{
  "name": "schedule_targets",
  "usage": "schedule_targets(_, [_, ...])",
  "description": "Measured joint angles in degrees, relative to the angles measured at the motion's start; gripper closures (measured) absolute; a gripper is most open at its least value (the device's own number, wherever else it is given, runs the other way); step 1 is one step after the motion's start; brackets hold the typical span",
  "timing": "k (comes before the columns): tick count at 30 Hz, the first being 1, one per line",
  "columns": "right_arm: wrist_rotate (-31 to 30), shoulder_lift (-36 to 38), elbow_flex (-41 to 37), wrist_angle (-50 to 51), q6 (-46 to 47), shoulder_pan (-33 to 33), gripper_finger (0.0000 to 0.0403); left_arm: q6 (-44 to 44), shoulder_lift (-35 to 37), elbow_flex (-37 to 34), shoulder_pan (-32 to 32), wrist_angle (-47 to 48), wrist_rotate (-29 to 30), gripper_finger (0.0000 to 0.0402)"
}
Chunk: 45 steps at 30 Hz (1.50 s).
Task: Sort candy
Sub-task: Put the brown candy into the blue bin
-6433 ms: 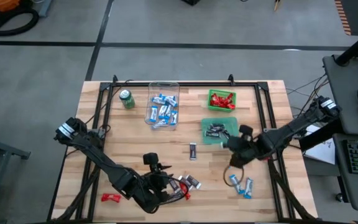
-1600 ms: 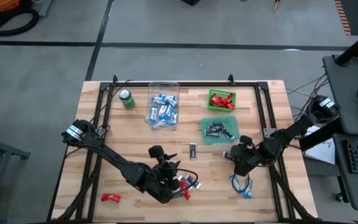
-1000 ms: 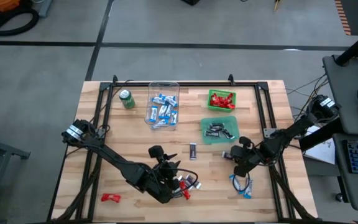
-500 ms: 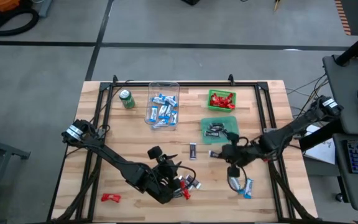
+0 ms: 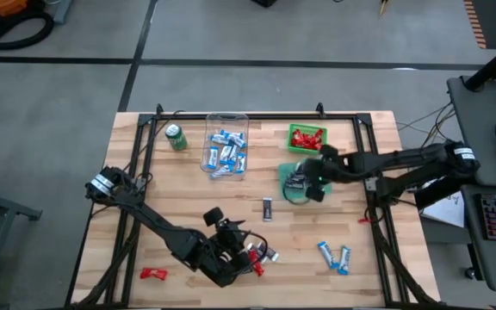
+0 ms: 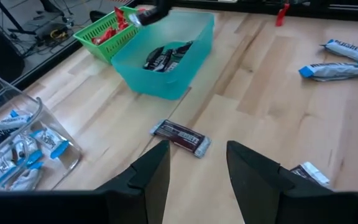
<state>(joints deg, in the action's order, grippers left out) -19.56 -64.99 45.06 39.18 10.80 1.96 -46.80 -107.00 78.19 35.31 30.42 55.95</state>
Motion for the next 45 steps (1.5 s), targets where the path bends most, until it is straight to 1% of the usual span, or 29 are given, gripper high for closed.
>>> schedule_targets(3, [0.0,0.0,-0.6,0.1,3.5,3.4,0.0385,-0.3,0.0,0.0,0.4,0.0,0.0,0.026])
schedule_targets(7, [0.1,0.0,-0.7,-0.1,5.6,5.4,0.037,-0.3,0.0,0.0,0.4,0.0,0.0,0.026])
schedule_targets(11, [0.1,0.0,-0.7,-0.1,5.8,5.6,0.0338,-0.3,0.0,0.0,0.3,0.0,0.0,0.026])
schedule_targets(17, [0.1,0.0,-0.7,-0.8,6.7,5.6,0.0277,-0.3,0.0,0.0,0.3,0.0,0.0,0.026])
schedule_targets(21, [0.1,0.0,-0.7,-1.0,7.6,5.6,0.0254,-0.3,0.0,0.0,0.3,0.0,0.1,0.026])
schedule_targets(26, [0.1,0.0,-0.1,-2.0,8.2,5.6,0.0251,-0.4,0.0,0.0,0.1,-1.1,1.2,0.026])
schedule_targets(30, [0.3,0.1,0.9,-2.7,11.0,5.5,0.025,-2.1,-1.6,0.0,-0.1,-6.8,9.1,0.026])
schedule_targets(31, [0.4,0.1,1.2,-2.6,12.3,5.4,0.025,-1.7,-2.5,0.0,-0.2,-8.3,10.7,0.026])
schedule_targets(33, [1.3,0.1,1.4,-2.7,13.9,5.0,0.025,-0.8,-4.6,0.0,-0.8,-11.6,12.0,0.026])
schedule_targets(37, [2.6,0.1,1.4,-2.7,16.2,3.3,0.025,-0.4,-9.4,1.0,-2.7,-16.9,12.3,0.026])
schedule_targets(39, [2.6,0.1,1.2,-2.7,17.0,2.2,0.025,-0.5,-12.0,1.5,-3.6,-18.7,14.0,0.026])
schedule_targets(42, [2.5,0.1,0.9,-4.0,17.8,0.7,0.025,-1.7,-15.4,2.3,-4.7,-20.5,16.7,0.0257])
schedule_targets(45, [2.5,0.1,0.6,-5.7,17.8,-0.9,0.025,-5.6,-18.4,2.8,-5.9,-21.3,16.6,0.0245])
